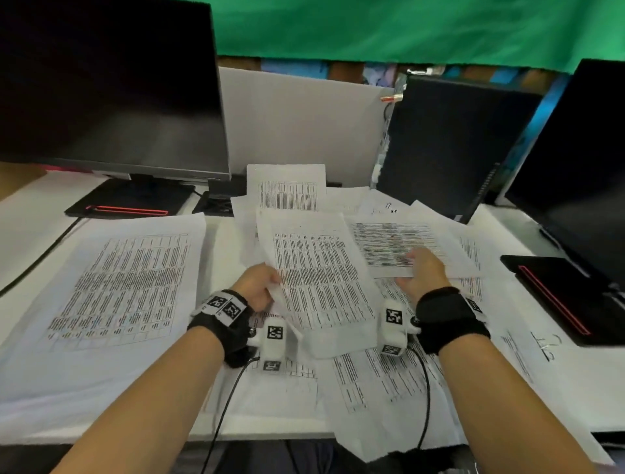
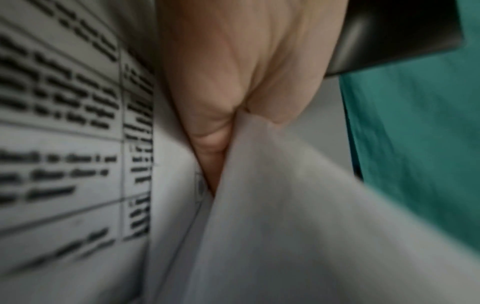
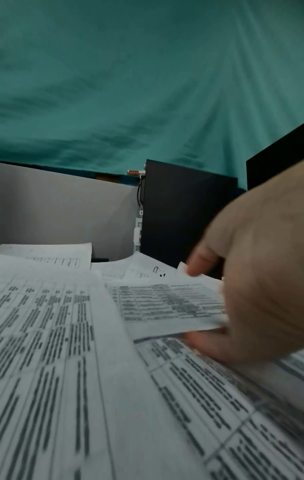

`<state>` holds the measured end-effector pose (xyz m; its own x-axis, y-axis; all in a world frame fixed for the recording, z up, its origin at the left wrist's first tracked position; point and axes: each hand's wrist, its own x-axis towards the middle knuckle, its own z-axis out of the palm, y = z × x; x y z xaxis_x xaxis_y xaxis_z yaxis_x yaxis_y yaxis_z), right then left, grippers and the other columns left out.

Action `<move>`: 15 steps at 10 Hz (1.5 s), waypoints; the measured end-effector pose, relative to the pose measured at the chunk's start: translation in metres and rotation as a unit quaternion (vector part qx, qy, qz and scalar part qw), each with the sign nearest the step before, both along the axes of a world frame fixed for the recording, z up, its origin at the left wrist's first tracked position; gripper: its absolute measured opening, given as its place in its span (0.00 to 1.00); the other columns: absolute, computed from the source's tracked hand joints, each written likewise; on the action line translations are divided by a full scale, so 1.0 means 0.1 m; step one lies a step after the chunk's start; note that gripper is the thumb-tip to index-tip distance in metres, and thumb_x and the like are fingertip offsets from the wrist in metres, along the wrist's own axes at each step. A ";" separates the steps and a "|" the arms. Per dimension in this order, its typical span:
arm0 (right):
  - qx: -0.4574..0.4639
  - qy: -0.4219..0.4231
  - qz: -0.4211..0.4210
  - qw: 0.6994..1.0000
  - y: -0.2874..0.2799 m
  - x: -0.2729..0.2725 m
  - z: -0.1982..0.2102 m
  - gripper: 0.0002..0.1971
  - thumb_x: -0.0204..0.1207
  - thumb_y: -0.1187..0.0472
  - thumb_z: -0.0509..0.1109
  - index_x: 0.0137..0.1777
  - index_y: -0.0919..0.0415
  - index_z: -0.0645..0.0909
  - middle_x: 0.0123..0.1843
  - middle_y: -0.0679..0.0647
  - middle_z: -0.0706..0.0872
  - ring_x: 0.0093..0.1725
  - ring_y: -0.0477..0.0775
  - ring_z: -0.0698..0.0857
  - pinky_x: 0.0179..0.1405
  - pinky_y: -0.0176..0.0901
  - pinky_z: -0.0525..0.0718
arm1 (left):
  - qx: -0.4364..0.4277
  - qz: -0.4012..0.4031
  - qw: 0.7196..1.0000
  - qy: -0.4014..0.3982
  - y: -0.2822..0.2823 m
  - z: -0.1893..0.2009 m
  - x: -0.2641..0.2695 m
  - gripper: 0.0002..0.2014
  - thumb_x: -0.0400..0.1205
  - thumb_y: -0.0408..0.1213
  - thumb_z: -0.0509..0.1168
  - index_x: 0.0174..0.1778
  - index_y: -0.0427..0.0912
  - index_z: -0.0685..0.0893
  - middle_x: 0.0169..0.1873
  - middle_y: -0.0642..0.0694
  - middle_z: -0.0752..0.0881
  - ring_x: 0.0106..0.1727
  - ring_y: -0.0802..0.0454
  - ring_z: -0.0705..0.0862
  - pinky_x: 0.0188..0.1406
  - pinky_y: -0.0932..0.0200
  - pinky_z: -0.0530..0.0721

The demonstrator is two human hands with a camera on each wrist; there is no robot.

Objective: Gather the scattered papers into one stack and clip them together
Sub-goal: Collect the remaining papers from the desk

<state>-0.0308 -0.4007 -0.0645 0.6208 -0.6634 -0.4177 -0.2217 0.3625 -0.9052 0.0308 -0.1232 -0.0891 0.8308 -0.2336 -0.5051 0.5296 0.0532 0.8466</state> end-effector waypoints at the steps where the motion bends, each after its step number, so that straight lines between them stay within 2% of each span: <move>1: -0.189 0.024 0.151 0.970 0.12 0.03 0.13 0.22 0.84 0.68 0.61 0.78 0.69 0.70 0.77 0.65 0.73 0.76 0.65 0.75 0.54 0.44 0.81 | -0.008 -0.012 1.000 0.021 0.08 -0.19 0.12 0.09 0.64 0.21 0.60 0.31 0.39 0.69 0.43 0.39 0.74 0.35 0.42 0.74 0.40 0.49 0.76; 2: -0.098 -0.115 0.079 0.985 0.09 0.09 0.40 0.19 0.84 0.73 0.57 0.71 0.62 0.75 0.72 0.61 0.77 0.65 0.58 0.82 0.54 0.38 0.81 | -0.013 -0.054 0.998 0.018 0.12 -0.54 0.41 0.32 0.40 0.27 0.71 0.40 0.40 0.71 0.57 0.36 0.78 0.43 0.41 0.74 0.45 0.48 0.76; 3: -0.068 -0.322 0.064 0.942 0.15 -0.08 0.80 0.22 0.83 0.75 0.57 0.73 0.58 0.76 0.54 0.54 0.82 0.45 0.41 0.83 0.49 0.30 0.84 | -0.063 -0.084 0.994 0.020 0.14 -0.61 0.46 0.38 0.36 0.26 0.72 0.44 0.42 0.70 0.50 0.36 0.76 0.44 0.40 0.77 0.46 0.48 0.78; 4: 0.051 -0.443 0.084 0.891 0.16 -0.30 1.09 0.15 0.86 0.67 0.62 0.71 0.65 0.79 0.64 0.57 0.87 0.63 0.50 0.88 0.60 0.39 0.85 | -0.090 -0.077 0.992 0.037 0.15 -0.39 0.31 0.36 0.38 0.24 0.75 0.37 0.47 0.65 0.37 0.40 0.69 0.34 0.44 0.73 0.36 0.51 0.78; 5: 0.082 -0.395 0.156 0.902 0.18 -0.41 1.13 0.14 0.86 0.61 0.63 0.67 0.64 0.82 0.62 0.59 0.90 0.62 0.54 0.89 0.58 0.45 0.88 | -0.086 -0.079 0.993 0.026 0.10 -0.07 0.05 0.09 0.69 0.20 0.62 0.34 0.37 0.72 0.35 0.37 0.83 0.33 0.42 0.85 0.33 0.52 0.89; 6: -0.068 -0.199 0.214 0.954 0.24 -0.33 0.85 0.14 0.82 0.72 0.64 0.64 0.64 0.84 0.55 0.57 0.93 0.54 0.53 0.92 0.50 0.42 0.89 | -0.085 -0.070 0.994 -0.008 0.06 -0.08 0.03 0.11 0.83 0.23 0.53 0.51 0.26 0.81 0.47 0.29 0.88 0.40 0.40 0.90 0.36 0.48 0.91; 7: -0.172 -0.013 0.321 0.931 0.28 -0.25 0.52 0.15 0.79 0.76 0.65 0.62 0.67 0.86 0.61 0.60 0.89 0.49 0.54 0.92 0.47 0.37 0.90 | -0.104 -0.054 0.993 0.015 0.04 -0.11 0.05 0.16 0.85 0.31 0.56 0.67 0.31 0.79 0.59 0.32 0.85 0.53 0.39 0.89 0.53 0.42 0.87; 8: -0.253 0.049 0.330 0.908 0.37 -0.17 0.33 0.17 0.78 0.78 0.63 0.62 0.69 0.86 0.66 0.59 0.87 0.56 0.57 0.88 0.53 0.38 0.88 | -0.131 -0.031 0.991 0.023 0.01 -0.09 0.05 0.20 0.88 0.46 0.53 0.67 0.37 0.80 0.59 0.35 0.87 0.52 0.41 0.90 0.48 0.45 0.89; 9: -0.302 0.080 0.361 0.879 0.50 -0.14 0.23 0.17 0.79 0.78 0.63 0.64 0.69 0.86 0.73 0.61 0.81 0.64 0.54 0.83 0.51 0.28 0.84 | -0.145 -0.068 0.987 0.007 -0.02 -0.01 0.00 0.24 0.86 0.56 0.52 0.63 0.45 0.84 0.57 0.37 0.88 0.56 0.42 0.88 0.51 0.45 0.86; 10: -0.318 0.095 0.456 0.826 0.48 -0.15 0.23 0.20 0.79 0.72 0.67 0.69 0.57 0.83 0.79 0.57 0.74 0.72 0.56 0.78 0.71 0.45 0.77 | -0.071 -0.099 0.993 -0.006 0.00 -0.02 0.01 0.19 0.82 0.38 0.65 0.67 0.36 0.78 0.64 0.32 0.83 0.61 0.35 0.84 0.62 0.38 0.81; 11: -0.347 0.125 0.352 0.860 0.19 -0.31 0.38 0.25 0.81 0.61 0.70 0.77 0.55 0.72 0.75 0.58 0.76 0.61 0.53 0.80 0.58 0.42 0.77 | -0.007 -0.109 0.994 -0.002 0.05 -0.05 0.06 0.19 0.80 0.24 0.64 0.68 0.28 0.74 0.64 0.28 0.81 0.60 0.31 0.83 0.60 0.35 0.82; 12: -0.412 0.252 0.298 0.823 -0.20 -0.53 0.41 0.22 0.78 0.53 0.73 0.68 0.60 0.76 0.66 0.56 0.83 0.58 0.56 0.81 0.53 0.43 0.76 | -0.025 -0.117 0.993 -0.004 0.03 -0.02 0.01 0.15 0.84 0.24 0.59 0.67 0.28 0.76 0.59 0.28 0.85 0.57 0.33 0.86 0.48 0.42 0.88; 13: -0.414 0.349 0.381 0.749 -0.33 -0.62 0.35 0.30 0.72 0.44 0.78 0.66 0.62 0.76 0.63 0.53 0.82 0.62 0.57 0.81 0.58 0.47 0.77 | -0.063 -0.114 0.991 -0.019 -0.01 0.00 -0.04 0.14 0.85 0.29 0.57 0.66 0.32 0.78 0.56 0.33 0.87 0.46 0.43 0.91 0.36 0.51 0.90; 14: -0.414 0.327 0.371 0.764 -0.35 -0.57 0.28 0.38 0.72 0.46 0.78 0.77 0.65 0.72 0.75 0.57 0.78 0.72 0.61 0.78 0.70 0.49 0.74 | -0.076 -0.091 0.993 -0.009 -0.03 0.01 -0.07 0.18 0.85 0.34 0.54 0.69 0.33 0.77 0.52 0.38 0.88 0.41 0.46 0.91 0.33 0.52 0.88; 15: -0.409 0.206 0.254 0.852 -0.35 -0.52 0.24 0.20 0.81 0.54 0.70 0.64 0.70 0.82 0.69 0.64 0.84 0.67 0.64 0.82 0.66 0.50 0.77 | -0.095 -0.090 0.991 -0.004 0.00 0.01 -0.10 0.20 0.86 0.34 0.51 0.72 0.31 0.74 0.55 0.36 0.87 0.47 0.44 0.90 0.40 0.50 0.87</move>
